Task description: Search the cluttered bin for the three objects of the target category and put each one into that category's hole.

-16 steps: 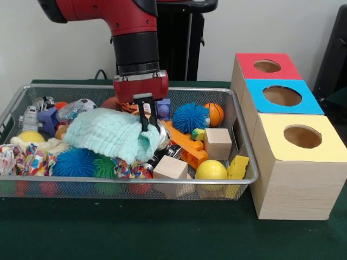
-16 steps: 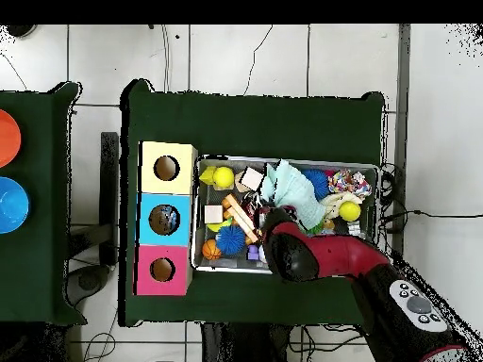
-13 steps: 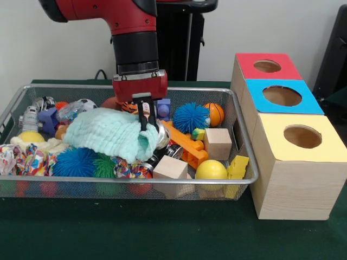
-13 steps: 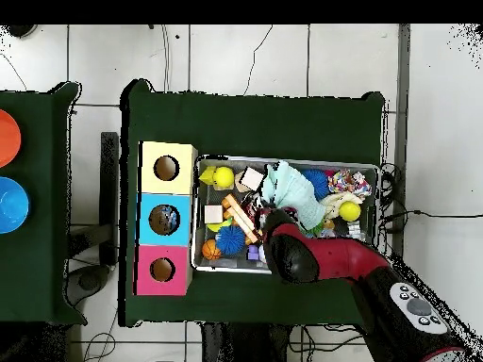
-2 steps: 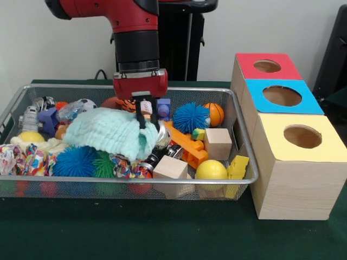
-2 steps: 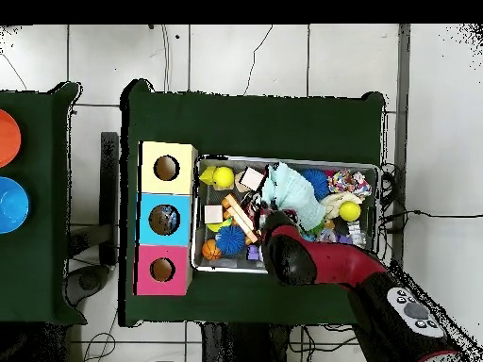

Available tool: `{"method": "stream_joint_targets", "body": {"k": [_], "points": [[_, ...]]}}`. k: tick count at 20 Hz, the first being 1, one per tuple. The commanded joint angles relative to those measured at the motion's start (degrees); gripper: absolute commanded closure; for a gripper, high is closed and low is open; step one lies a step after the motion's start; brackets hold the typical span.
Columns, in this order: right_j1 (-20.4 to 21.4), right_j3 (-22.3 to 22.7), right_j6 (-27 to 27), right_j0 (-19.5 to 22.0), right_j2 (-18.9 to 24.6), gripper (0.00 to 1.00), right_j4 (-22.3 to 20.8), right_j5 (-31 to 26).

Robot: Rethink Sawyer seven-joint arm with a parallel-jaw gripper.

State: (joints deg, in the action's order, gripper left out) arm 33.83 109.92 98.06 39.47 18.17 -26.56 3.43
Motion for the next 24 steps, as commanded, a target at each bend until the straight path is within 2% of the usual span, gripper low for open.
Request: {"method": "stream_joint_targets", "body": {"k": [1, 3, 6, 10, 12, 14, 15, 17, 19, 24], "points": [[-1.21, 2.75, 12.07, -1.78, -3.28, 0.00, 1.93, 5.33], [-1.90, 2.98, 12.28, -0.97, -2.51, 0.00, 2.03, 6.19], [-0.82, 3.41, 11.26, 0.07, -1.75, 0.00, 2.13, 4.64], [3.98, 5.19, 9.76, 1.59, -1.33, 0.00, 2.24, 1.32], [7.89, 4.46, 7.76, -0.10, -3.84, 0.00, 2.78, -2.79], [10.91, 2.26, 5.84, -4.02, -8.90, 0.00, 3.35, -7.09], [12.25, 0.22, 5.30, -7.83, -13.59, 0.00, 3.56, -9.54], [13.81, -1.24, 5.02, -11.02, -17.74, 0.00, 2.93, -10.30], [14.54, -1.74, 4.90, -11.71, -18.88, 0.00, 2.52, -10.81], [14.86, -1.90, 4.45, -9.79, -17.02, 0.00, 1.77, -11.01]]}}
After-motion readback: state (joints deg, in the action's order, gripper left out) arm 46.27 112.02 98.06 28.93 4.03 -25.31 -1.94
